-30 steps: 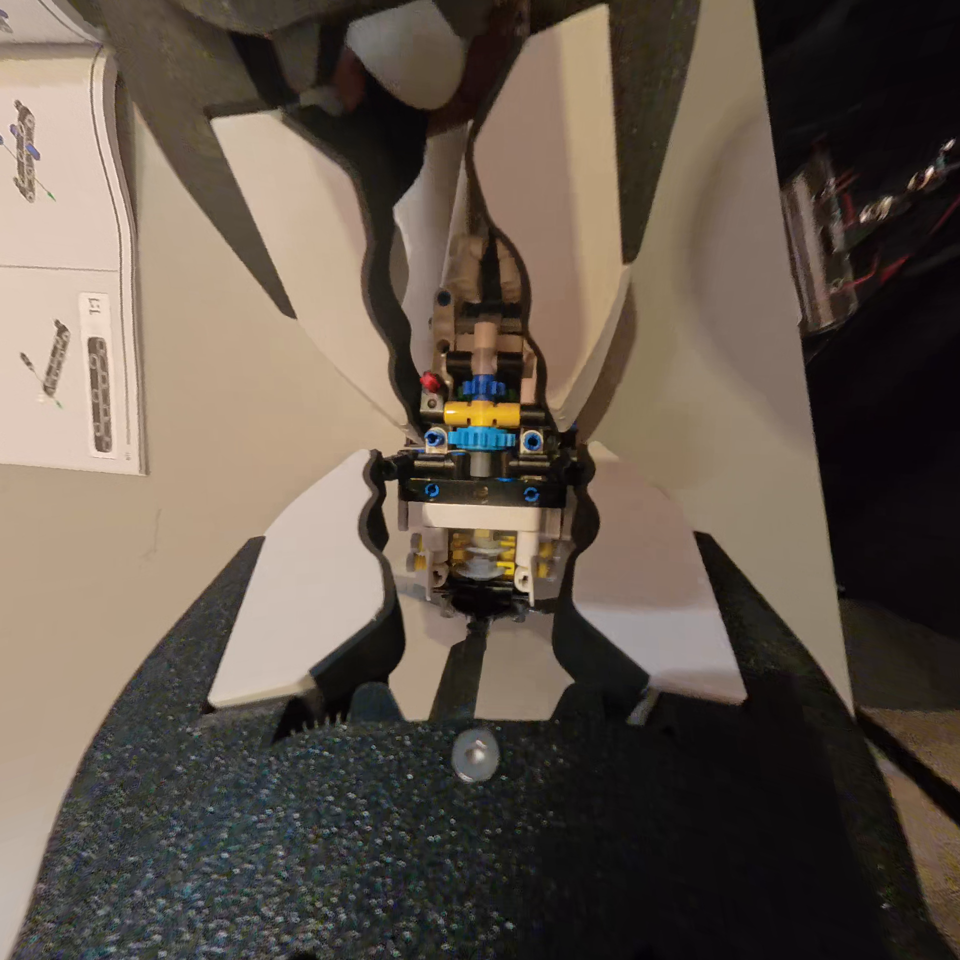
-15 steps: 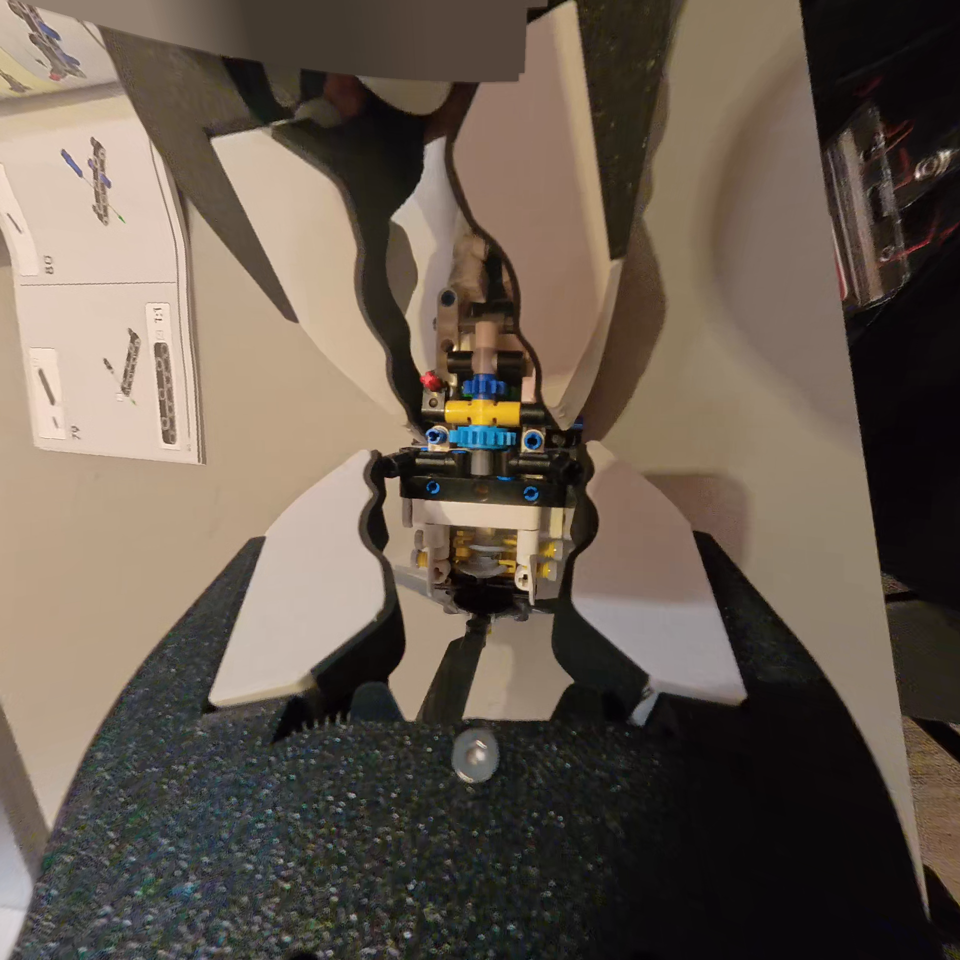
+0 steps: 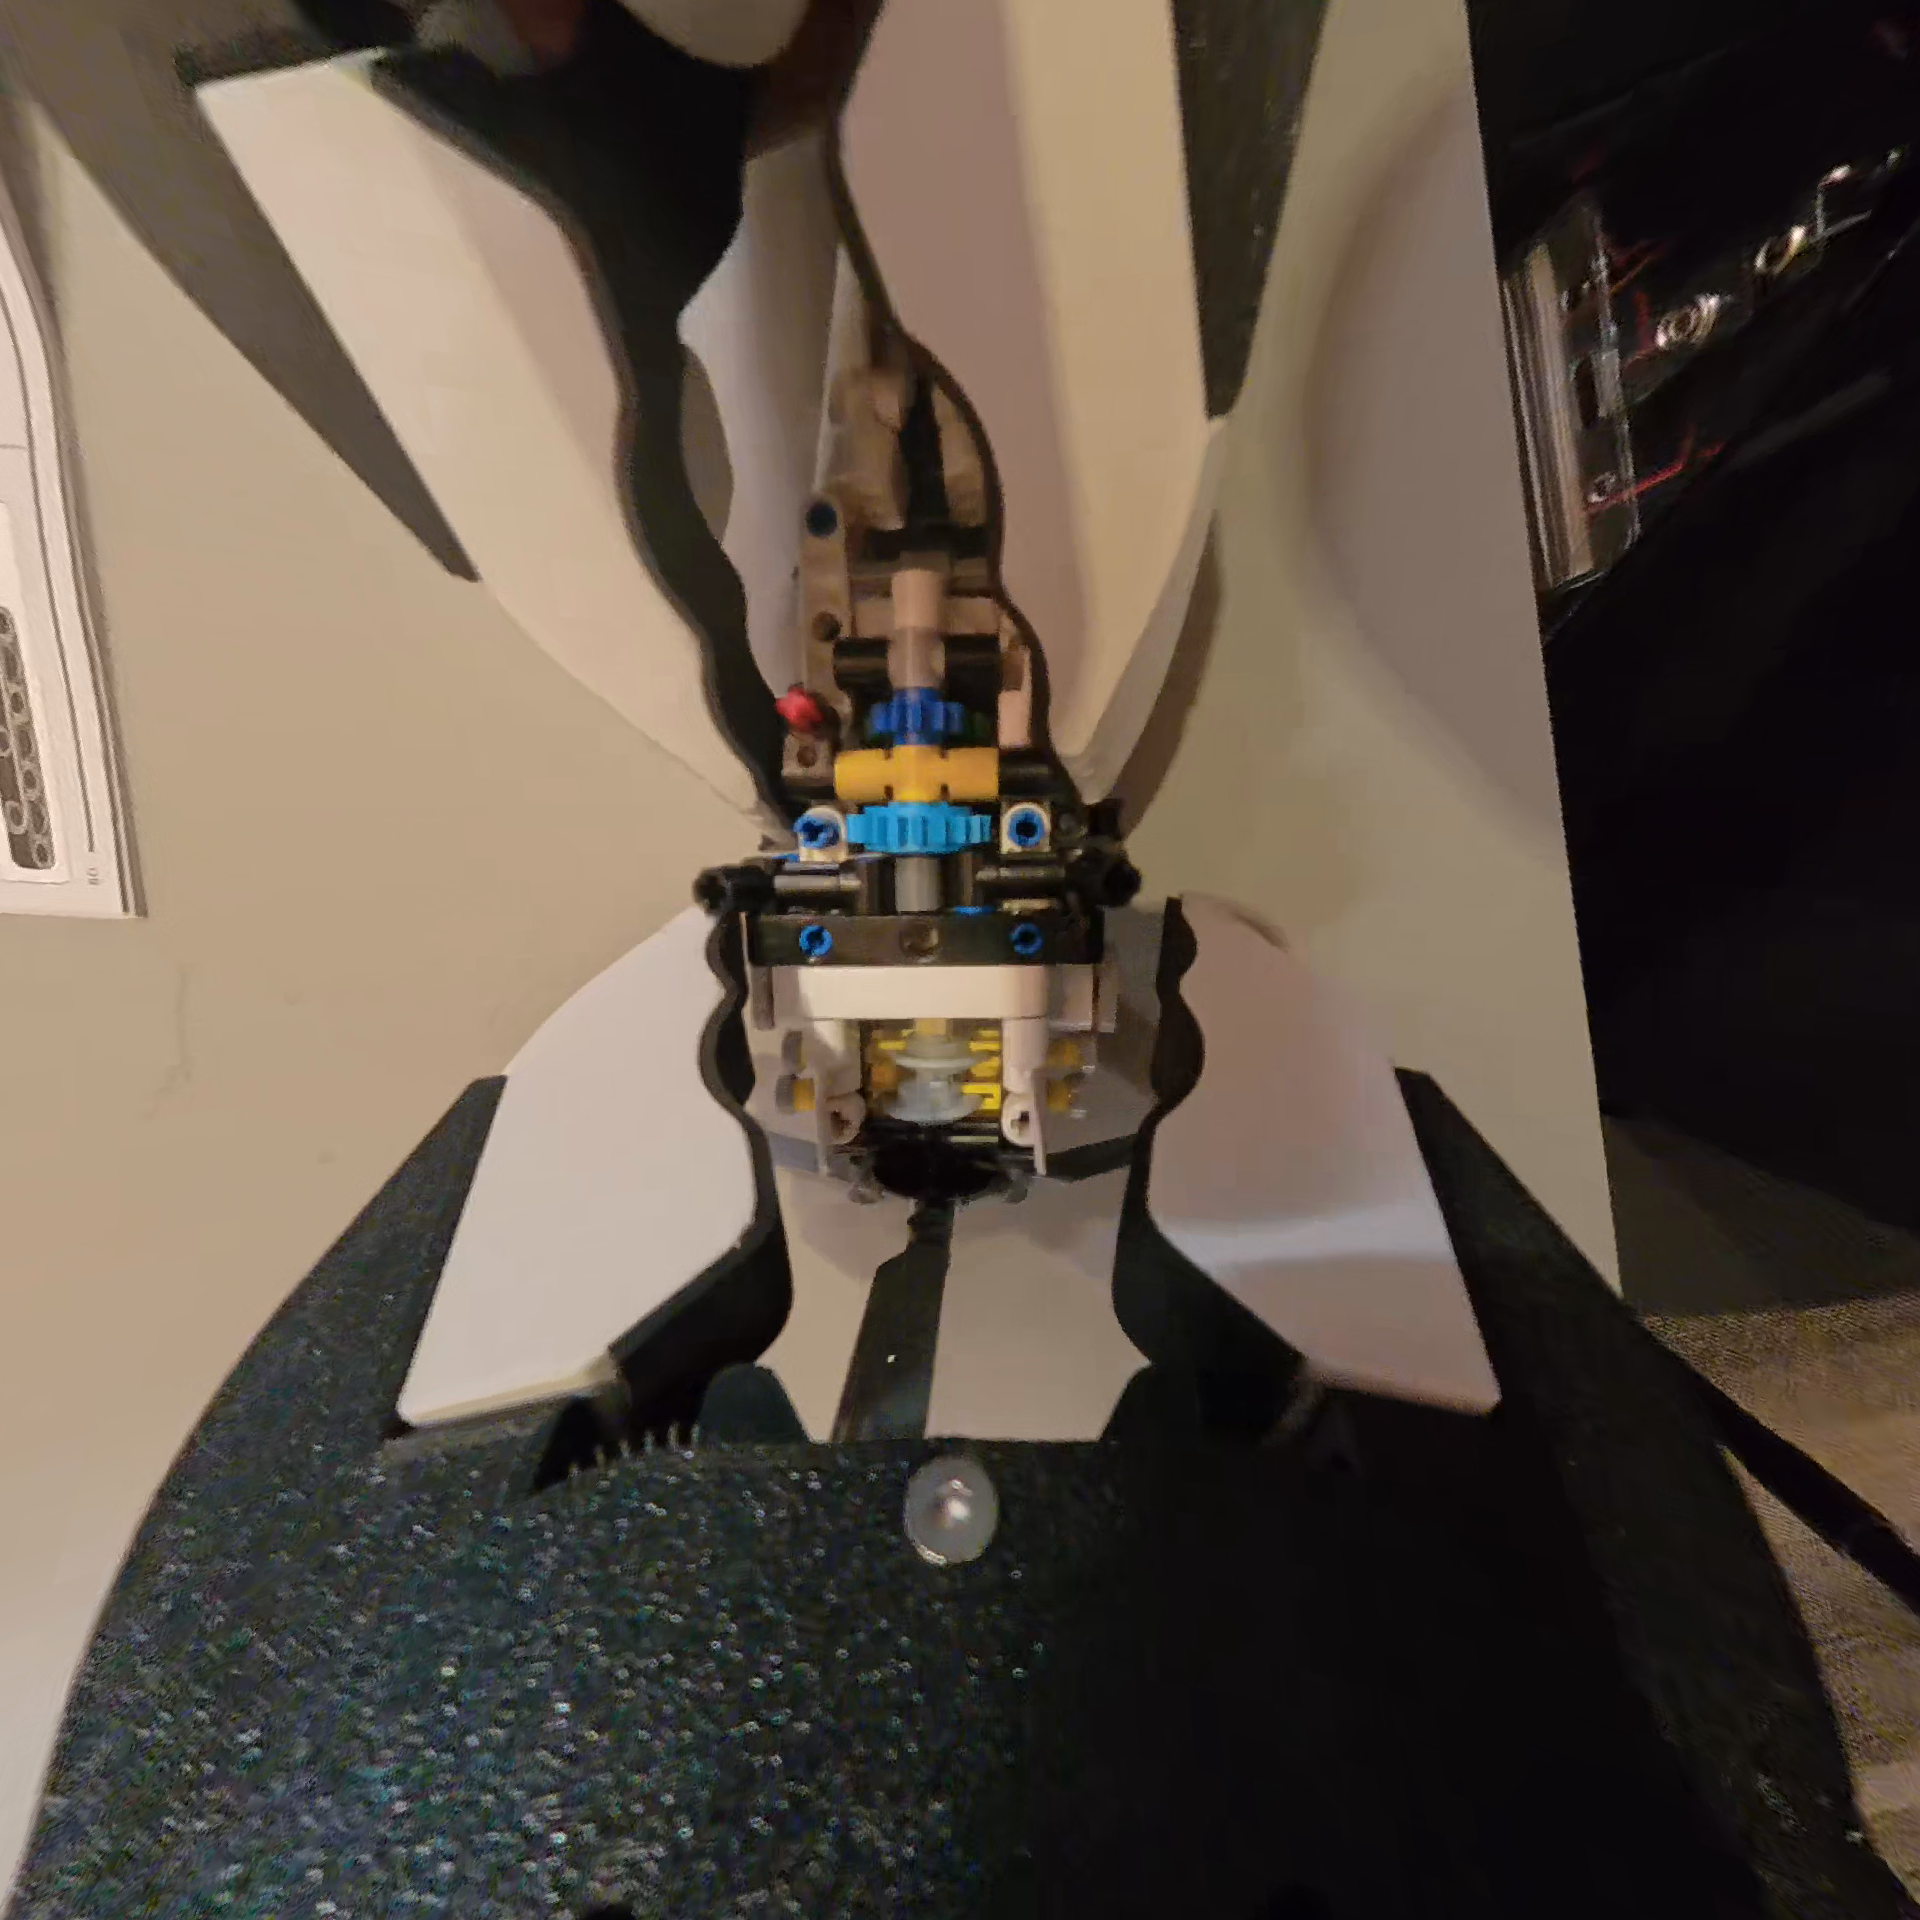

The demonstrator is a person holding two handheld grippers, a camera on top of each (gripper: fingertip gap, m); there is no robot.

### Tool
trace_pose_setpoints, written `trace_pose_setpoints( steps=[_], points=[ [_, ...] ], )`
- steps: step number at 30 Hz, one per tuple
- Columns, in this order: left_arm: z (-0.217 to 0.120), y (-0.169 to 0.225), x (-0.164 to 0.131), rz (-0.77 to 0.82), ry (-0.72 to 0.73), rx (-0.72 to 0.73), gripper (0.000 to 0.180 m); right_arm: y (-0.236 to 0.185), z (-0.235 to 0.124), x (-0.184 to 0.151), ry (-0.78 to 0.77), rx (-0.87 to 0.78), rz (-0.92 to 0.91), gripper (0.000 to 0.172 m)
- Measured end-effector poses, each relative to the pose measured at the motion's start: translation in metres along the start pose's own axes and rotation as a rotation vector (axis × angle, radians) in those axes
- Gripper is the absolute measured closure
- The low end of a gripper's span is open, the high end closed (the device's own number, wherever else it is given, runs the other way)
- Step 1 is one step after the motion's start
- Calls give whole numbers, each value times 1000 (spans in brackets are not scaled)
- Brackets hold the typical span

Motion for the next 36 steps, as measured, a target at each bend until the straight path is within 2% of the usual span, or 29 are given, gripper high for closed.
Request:
trace_pose_setpoints(
  steps=[8,16,23,29,36],
  points=[
    [7,-10,5,-17,85,53,113,2,-2,0,10,-11,10,127],
    [5,-11,12,-90,270,51,114,2,-5,2,45,-3,36,127],
    [3,-13,14,32,296,118,115,3,-5,3,51,-29,1,127],
    [1,-14,17,-12,390,124,115,3,-6,4,70,-20,9,127],
    [-1,-15,17,82,409,209,115,4,-5,5,68,-36,-14,127]
  ],
)
Point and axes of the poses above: each gripper's, where its closed fingertips meet, z out along the fingers, x out of its top, y = z × x across the jaws, the point moved 1 cm from there along -z, back along the fingers, and after that the axes turned 12 degrees about y, right-handed, at the moved point
